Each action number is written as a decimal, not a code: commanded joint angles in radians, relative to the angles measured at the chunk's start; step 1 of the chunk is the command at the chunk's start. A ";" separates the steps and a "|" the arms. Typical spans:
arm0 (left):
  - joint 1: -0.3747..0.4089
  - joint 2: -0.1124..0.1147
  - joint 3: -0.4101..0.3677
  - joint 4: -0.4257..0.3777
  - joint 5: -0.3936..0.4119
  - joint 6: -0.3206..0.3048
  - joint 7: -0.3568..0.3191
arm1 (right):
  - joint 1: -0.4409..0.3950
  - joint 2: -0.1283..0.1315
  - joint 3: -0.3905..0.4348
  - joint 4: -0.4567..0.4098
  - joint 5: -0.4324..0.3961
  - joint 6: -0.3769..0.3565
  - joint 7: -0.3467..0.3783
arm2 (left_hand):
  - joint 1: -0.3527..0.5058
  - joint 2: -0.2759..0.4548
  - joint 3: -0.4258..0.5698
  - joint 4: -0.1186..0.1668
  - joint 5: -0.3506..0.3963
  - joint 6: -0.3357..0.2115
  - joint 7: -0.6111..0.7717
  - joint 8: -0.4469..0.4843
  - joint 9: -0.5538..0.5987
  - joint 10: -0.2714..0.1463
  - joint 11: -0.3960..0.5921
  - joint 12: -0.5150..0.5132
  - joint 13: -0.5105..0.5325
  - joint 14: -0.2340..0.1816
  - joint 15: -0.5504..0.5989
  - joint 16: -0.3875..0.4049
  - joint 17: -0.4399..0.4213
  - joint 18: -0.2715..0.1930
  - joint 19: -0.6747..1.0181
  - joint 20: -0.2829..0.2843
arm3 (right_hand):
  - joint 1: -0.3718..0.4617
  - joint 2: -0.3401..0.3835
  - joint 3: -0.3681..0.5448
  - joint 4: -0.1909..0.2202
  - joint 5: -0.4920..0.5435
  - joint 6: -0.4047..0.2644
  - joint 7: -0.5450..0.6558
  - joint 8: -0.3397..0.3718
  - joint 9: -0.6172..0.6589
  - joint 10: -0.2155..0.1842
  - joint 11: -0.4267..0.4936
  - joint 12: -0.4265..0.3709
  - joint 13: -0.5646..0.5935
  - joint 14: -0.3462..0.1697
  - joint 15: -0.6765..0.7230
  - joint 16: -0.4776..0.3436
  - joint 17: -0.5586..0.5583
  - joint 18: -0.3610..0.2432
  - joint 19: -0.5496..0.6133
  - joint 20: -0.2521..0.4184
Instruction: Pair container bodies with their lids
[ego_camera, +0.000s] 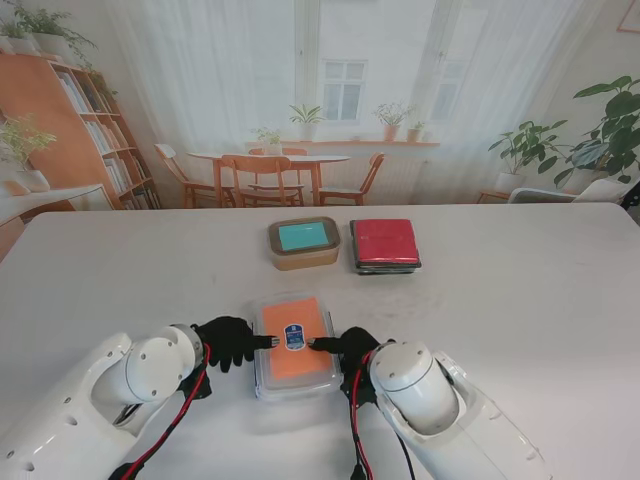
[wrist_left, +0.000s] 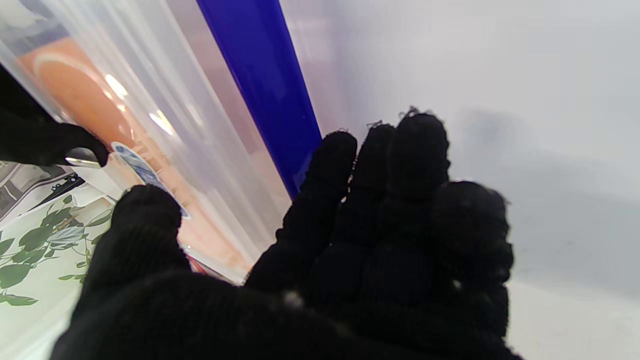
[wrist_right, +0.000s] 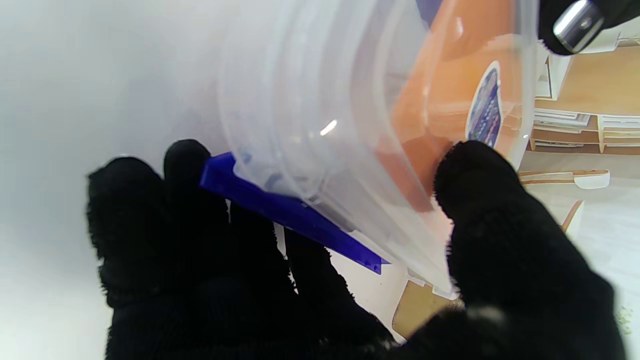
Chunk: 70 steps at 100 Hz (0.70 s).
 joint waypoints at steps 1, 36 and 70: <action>-0.008 -0.003 0.009 0.010 0.002 0.002 -0.009 | 0.000 0.012 -0.005 0.016 -0.014 0.009 0.027 | 0.020 -0.014 -0.019 -0.012 0.011 -0.024 0.018 -0.010 0.025 0.006 0.019 -0.004 0.022 0.090 0.040 -0.009 0.054 -0.112 0.083 -0.004 | 0.142 -0.007 0.087 0.062 0.050 -0.047 0.044 0.021 0.039 -0.028 0.045 0.034 0.075 -0.035 0.136 0.043 0.064 -0.111 0.075 0.007; -0.035 -0.001 0.034 0.027 0.004 0.012 -0.019 | 0.006 0.025 -0.007 0.023 -0.078 0.004 0.036 | 0.026 -0.019 -0.019 -0.010 0.014 -0.027 0.025 -0.009 0.030 0.003 0.021 -0.003 0.028 0.086 0.044 -0.010 0.063 -0.119 0.088 -0.012 | 0.115 -0.077 0.158 0.058 0.071 -0.103 0.110 0.058 0.085 -0.082 0.111 0.110 0.120 -0.124 0.276 0.058 0.122 -0.256 0.204 0.004; -0.040 -0.001 0.031 0.029 0.008 0.009 -0.018 | 0.000 0.019 -0.004 0.021 -0.128 -0.032 -0.007 | 0.027 -0.023 -0.019 -0.010 0.017 -0.030 0.031 -0.008 0.037 0.001 0.024 -0.002 0.036 0.084 0.048 -0.011 0.074 -0.122 0.094 -0.020 | 0.136 -0.128 0.224 0.041 0.129 -0.127 0.156 0.086 0.152 -0.110 0.152 0.153 0.146 -0.177 0.309 0.033 0.090 -0.249 0.239 0.042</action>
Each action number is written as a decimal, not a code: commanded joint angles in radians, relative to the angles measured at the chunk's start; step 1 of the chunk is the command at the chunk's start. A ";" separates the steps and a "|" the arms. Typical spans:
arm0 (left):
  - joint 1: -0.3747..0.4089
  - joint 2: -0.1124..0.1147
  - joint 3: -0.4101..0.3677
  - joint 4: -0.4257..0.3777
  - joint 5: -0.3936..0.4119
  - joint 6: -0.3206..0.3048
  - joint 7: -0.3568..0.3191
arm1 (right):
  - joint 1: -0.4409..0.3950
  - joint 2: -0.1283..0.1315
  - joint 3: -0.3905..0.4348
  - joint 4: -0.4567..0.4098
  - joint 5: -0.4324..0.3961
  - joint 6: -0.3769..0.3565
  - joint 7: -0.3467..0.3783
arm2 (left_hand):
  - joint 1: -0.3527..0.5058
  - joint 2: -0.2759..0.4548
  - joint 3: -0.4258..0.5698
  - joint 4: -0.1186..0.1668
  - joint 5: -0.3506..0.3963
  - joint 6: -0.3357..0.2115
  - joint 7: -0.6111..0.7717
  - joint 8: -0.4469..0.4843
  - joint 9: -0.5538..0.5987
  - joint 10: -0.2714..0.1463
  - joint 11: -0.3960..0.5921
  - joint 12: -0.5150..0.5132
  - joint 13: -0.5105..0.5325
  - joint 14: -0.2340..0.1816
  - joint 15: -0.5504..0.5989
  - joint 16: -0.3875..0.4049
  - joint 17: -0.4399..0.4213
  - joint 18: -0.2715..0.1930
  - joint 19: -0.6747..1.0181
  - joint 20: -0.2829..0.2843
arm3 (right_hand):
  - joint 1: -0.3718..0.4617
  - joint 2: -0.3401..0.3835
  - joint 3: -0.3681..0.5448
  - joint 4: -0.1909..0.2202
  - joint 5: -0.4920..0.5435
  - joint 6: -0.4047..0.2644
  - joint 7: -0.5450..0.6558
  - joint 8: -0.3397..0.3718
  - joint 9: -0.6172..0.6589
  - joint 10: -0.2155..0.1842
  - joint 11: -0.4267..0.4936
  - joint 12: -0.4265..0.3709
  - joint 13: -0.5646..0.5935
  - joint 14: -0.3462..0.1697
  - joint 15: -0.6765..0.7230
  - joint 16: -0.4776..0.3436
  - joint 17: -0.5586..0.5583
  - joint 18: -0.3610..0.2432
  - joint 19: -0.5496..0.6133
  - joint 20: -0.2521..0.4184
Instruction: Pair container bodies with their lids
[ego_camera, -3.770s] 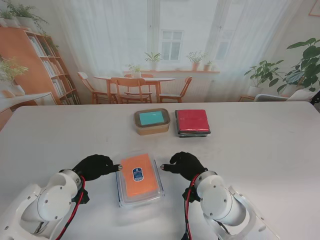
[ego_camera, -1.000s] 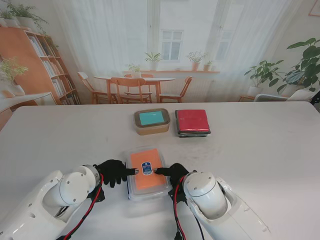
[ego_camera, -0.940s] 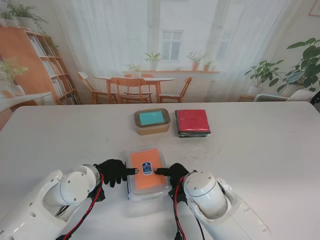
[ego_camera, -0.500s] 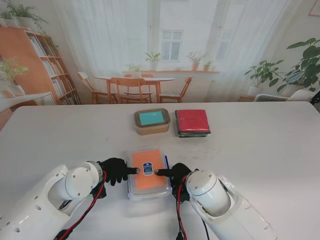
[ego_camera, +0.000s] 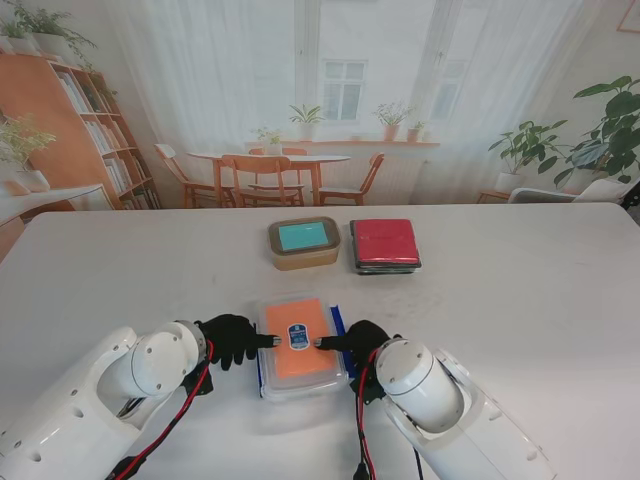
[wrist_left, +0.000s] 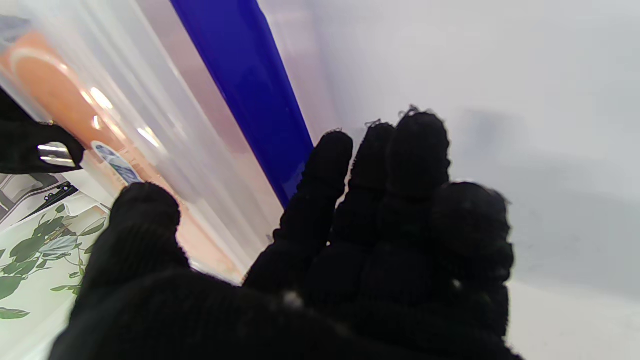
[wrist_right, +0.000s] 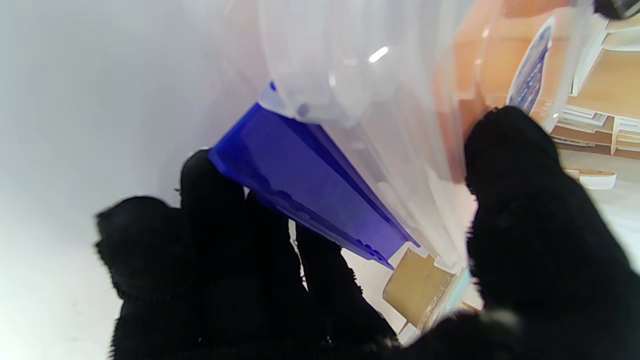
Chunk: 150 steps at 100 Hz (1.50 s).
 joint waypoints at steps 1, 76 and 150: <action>-0.001 -0.003 0.000 0.004 0.000 -0.001 -0.003 | -0.011 -0.004 0.006 0.010 -0.007 -0.003 -0.006 | 0.027 -0.011 -0.019 -0.010 0.020 -0.014 0.023 -0.008 0.029 0.009 0.022 -0.002 0.025 0.086 0.048 -0.011 0.059 -0.122 0.085 -0.007 | 0.160 0.022 0.228 0.066 0.054 -0.034 0.030 0.024 0.054 -0.007 0.035 0.023 0.067 -0.064 0.067 0.003 0.009 -0.124 0.065 0.021; -0.018 -0.004 0.013 0.006 -0.020 0.006 -0.003 | -0.040 0.007 -0.006 -0.049 -0.132 -0.098 -0.053 | 0.029 -0.012 -0.019 -0.009 0.025 -0.017 0.032 -0.008 0.036 0.009 0.026 -0.001 0.034 0.083 0.053 -0.014 0.070 -0.122 0.092 -0.021 | 0.233 -0.069 0.393 0.030 0.161 -0.016 -0.025 -0.046 0.120 0.039 0.008 -0.016 0.198 -0.019 0.035 -0.045 0.195 -0.146 0.045 -0.070; -0.048 -0.009 0.046 0.016 -0.076 0.017 0.003 | -0.019 0.032 -0.075 -0.042 -0.317 -0.216 -0.062 | 0.041 -0.014 -0.017 -0.005 0.040 -0.011 0.046 -0.007 0.052 0.017 0.036 0.000 0.047 0.095 0.060 -0.016 0.082 -0.114 0.095 -0.030 | 0.317 -0.198 0.444 -0.060 0.347 -0.032 0.180 -0.334 0.375 0.097 -0.074 -0.103 0.362 0.027 0.041 0.001 0.243 -0.223 0.177 0.051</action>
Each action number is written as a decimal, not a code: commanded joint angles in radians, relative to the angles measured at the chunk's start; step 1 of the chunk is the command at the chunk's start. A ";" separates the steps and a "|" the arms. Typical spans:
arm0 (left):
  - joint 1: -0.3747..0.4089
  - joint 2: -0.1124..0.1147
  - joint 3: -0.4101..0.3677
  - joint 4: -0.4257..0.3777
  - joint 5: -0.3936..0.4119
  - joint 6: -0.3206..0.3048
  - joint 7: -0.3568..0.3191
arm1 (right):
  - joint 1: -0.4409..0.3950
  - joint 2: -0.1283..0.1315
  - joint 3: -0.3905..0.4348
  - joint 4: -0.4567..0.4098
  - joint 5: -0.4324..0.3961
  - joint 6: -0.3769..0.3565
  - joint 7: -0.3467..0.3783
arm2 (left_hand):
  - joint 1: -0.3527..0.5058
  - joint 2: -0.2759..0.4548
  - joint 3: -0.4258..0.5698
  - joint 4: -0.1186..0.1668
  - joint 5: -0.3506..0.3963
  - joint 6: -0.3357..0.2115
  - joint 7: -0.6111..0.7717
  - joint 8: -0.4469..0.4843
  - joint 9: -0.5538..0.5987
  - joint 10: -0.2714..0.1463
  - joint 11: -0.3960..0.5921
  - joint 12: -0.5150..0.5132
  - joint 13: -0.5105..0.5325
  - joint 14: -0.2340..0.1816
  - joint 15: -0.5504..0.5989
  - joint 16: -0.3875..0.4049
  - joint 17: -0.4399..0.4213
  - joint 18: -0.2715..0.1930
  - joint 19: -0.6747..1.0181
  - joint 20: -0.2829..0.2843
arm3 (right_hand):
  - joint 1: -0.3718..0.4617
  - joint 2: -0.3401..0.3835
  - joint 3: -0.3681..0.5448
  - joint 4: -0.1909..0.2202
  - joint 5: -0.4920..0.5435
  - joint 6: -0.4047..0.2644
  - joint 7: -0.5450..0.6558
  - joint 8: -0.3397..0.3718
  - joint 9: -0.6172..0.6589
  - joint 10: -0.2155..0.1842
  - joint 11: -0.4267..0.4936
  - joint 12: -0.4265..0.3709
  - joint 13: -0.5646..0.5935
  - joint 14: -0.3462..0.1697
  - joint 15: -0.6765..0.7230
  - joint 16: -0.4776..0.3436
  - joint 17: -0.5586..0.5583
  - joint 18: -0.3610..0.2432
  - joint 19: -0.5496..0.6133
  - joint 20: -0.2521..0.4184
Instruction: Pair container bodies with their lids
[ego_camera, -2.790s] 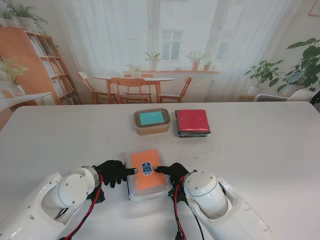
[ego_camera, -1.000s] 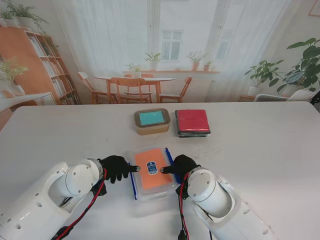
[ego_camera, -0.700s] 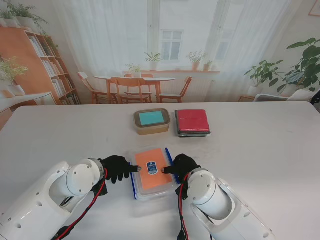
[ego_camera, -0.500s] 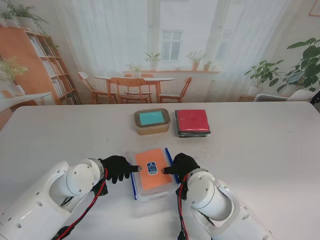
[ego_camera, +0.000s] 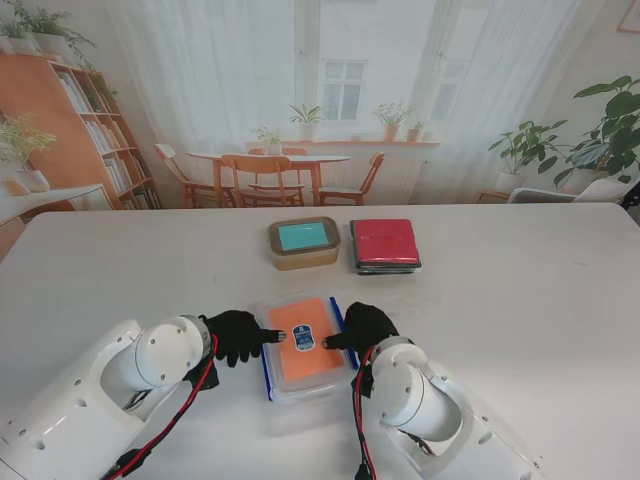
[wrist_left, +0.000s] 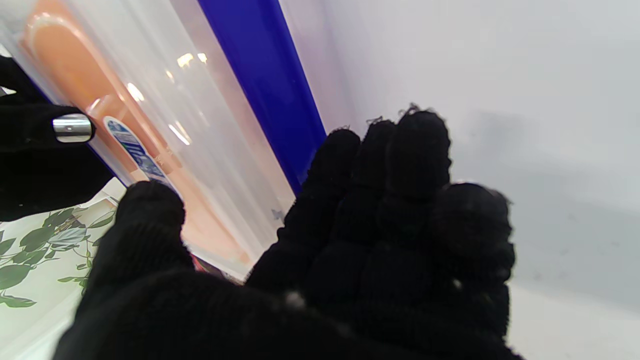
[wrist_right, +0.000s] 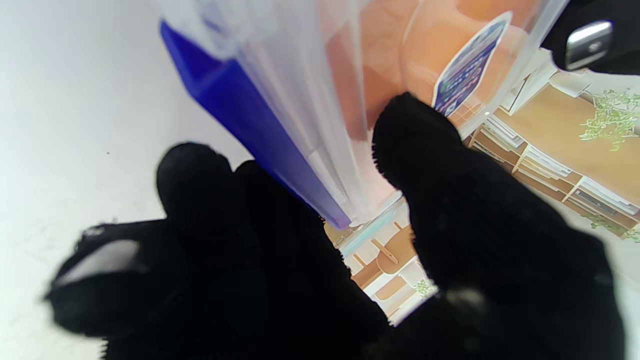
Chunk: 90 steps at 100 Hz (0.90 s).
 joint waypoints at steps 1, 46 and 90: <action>-0.005 -0.010 0.013 -0.002 -0.011 -0.003 -0.001 | -0.001 -0.005 -0.012 -0.005 -0.003 -0.018 0.019 | 0.018 -0.013 -0.019 -0.005 0.015 -0.037 0.035 -0.007 0.026 0.019 0.033 0.000 0.027 0.098 0.049 -0.005 0.057 -0.114 0.084 -0.006 | 0.153 -0.041 0.092 0.040 0.081 -0.149 0.198 -0.003 0.092 0.112 0.026 -0.005 0.074 0.045 0.070 0.025 0.009 -0.254 0.106 0.031; -0.030 -0.013 0.044 0.000 -0.045 -0.004 0.000 | 0.010 -0.006 -0.035 -0.004 -0.030 -0.065 0.000 | 0.019 -0.014 -0.020 -0.004 0.018 -0.037 0.039 -0.008 0.027 0.021 0.035 -0.002 0.028 0.101 0.051 -0.009 0.060 -0.112 0.085 -0.009 | 0.140 -0.039 0.066 0.063 0.223 -0.200 0.200 -0.052 0.183 0.160 0.026 -0.007 0.075 0.053 0.155 0.078 0.023 -0.305 0.170 0.076; -0.040 -0.014 0.061 -0.006 -0.065 -0.009 -0.002 | 0.017 -0.018 -0.047 -0.003 -0.002 -0.082 -0.024 | 0.025 -0.015 -0.019 -0.002 0.020 -0.037 0.041 -0.010 0.030 0.020 0.036 -0.002 0.028 0.103 0.050 -0.010 0.060 -0.112 0.085 -0.011 | 0.147 -0.051 0.086 0.077 0.248 -0.204 0.202 -0.056 0.197 0.173 0.030 -0.007 0.074 0.056 0.173 0.090 0.025 -0.316 0.184 0.087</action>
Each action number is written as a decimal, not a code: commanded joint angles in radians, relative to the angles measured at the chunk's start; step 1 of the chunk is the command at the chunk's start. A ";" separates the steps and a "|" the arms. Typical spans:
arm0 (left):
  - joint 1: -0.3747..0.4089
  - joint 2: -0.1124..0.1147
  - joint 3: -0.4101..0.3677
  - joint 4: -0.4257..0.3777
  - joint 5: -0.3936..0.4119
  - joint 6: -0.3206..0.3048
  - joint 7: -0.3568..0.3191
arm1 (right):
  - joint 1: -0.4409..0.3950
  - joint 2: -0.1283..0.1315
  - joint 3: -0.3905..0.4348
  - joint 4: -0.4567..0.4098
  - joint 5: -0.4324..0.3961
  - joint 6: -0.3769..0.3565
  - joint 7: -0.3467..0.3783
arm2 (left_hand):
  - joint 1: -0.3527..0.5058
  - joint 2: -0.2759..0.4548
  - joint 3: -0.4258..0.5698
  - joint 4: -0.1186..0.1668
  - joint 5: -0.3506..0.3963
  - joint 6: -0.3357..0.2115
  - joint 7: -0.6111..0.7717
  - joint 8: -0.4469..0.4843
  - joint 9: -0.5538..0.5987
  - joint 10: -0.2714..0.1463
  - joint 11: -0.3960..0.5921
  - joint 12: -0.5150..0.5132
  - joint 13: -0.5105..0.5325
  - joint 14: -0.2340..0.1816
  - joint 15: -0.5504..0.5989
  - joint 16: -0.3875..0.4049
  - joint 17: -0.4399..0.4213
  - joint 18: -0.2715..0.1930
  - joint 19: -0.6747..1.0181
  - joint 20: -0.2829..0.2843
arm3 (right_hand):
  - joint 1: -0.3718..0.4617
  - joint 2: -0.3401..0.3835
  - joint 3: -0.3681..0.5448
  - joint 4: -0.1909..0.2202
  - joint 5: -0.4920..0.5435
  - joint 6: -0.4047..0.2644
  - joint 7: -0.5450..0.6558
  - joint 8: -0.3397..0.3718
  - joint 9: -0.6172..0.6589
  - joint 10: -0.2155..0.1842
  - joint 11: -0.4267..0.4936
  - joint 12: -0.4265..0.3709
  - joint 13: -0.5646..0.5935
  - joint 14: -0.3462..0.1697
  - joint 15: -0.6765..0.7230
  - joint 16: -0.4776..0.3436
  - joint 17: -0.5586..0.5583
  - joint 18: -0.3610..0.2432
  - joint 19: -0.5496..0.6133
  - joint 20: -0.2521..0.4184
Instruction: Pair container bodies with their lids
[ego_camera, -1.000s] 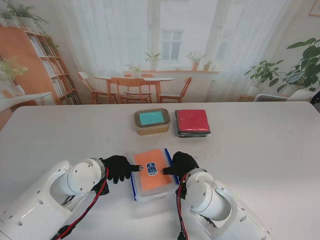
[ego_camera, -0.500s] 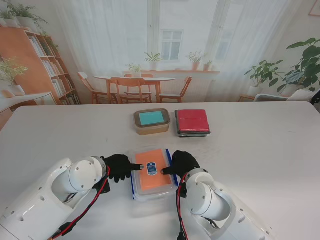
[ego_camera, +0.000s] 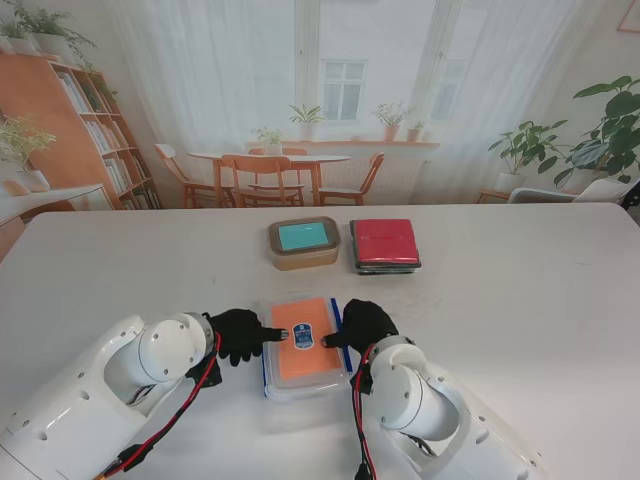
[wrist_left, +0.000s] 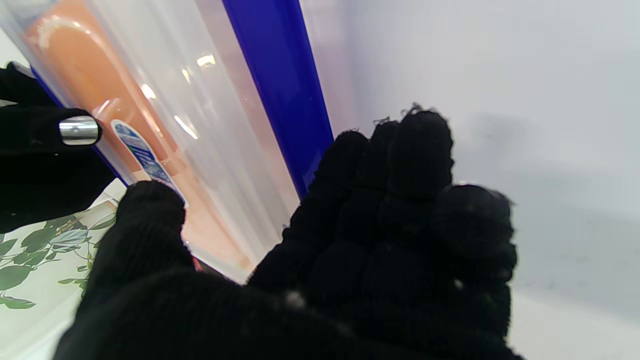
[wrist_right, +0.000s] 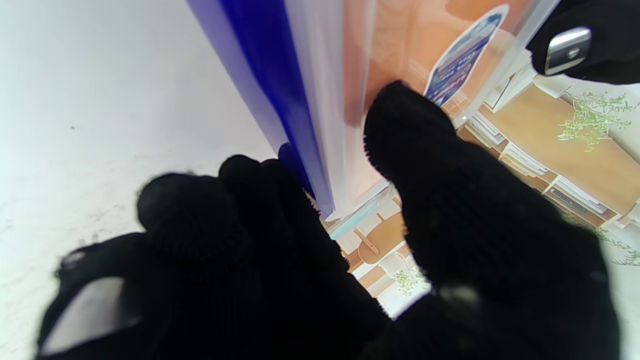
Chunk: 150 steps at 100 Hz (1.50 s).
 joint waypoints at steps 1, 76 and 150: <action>-0.002 -0.025 0.020 -0.026 -0.018 -0.019 -0.009 | 0.000 -0.028 -0.020 -0.023 0.012 -0.026 0.024 | 0.024 -0.015 -0.019 -0.002 0.018 -0.094 0.041 -0.006 0.022 -0.013 0.035 -0.002 0.025 0.094 0.050 -0.009 0.057 -0.123 0.076 -0.007 | 0.112 -0.006 0.089 0.084 0.120 -0.220 0.192 0.011 0.092 0.139 0.079 -0.004 0.036 -0.004 0.107 0.023 -0.002 -0.404 0.095 0.022; 0.007 -0.022 -0.001 -0.030 0.013 -0.009 -0.012 | -0.069 -0.020 0.032 -0.074 0.004 -0.005 0.016 | 0.028 -0.019 -0.019 -0.001 0.018 -0.098 0.039 -0.009 0.021 -0.013 0.035 -0.004 0.030 0.090 0.053 -0.010 0.065 -0.124 0.077 -0.010 | -0.103 0.153 -0.012 0.138 0.096 -0.162 -0.078 0.224 0.005 0.110 0.061 -0.021 0.033 0.019 0.049 -0.007 0.000 -0.468 0.086 0.012; 0.057 -0.011 -0.065 -0.051 0.069 -0.015 -0.047 | -0.079 0.006 0.049 -0.082 -0.082 -0.024 0.057 | 0.039 -0.021 -0.018 -0.004 -0.026 -0.171 -0.035 -0.018 0.006 -0.049 0.023 -0.005 0.009 0.080 0.038 -0.011 0.052 -0.125 0.066 -0.013 | -0.180 0.270 -0.149 0.159 -0.215 -0.178 -0.200 0.288 -0.322 0.048 0.024 -0.028 -0.197 0.053 -0.100 -0.048 -0.023 -0.396 0.011 -0.131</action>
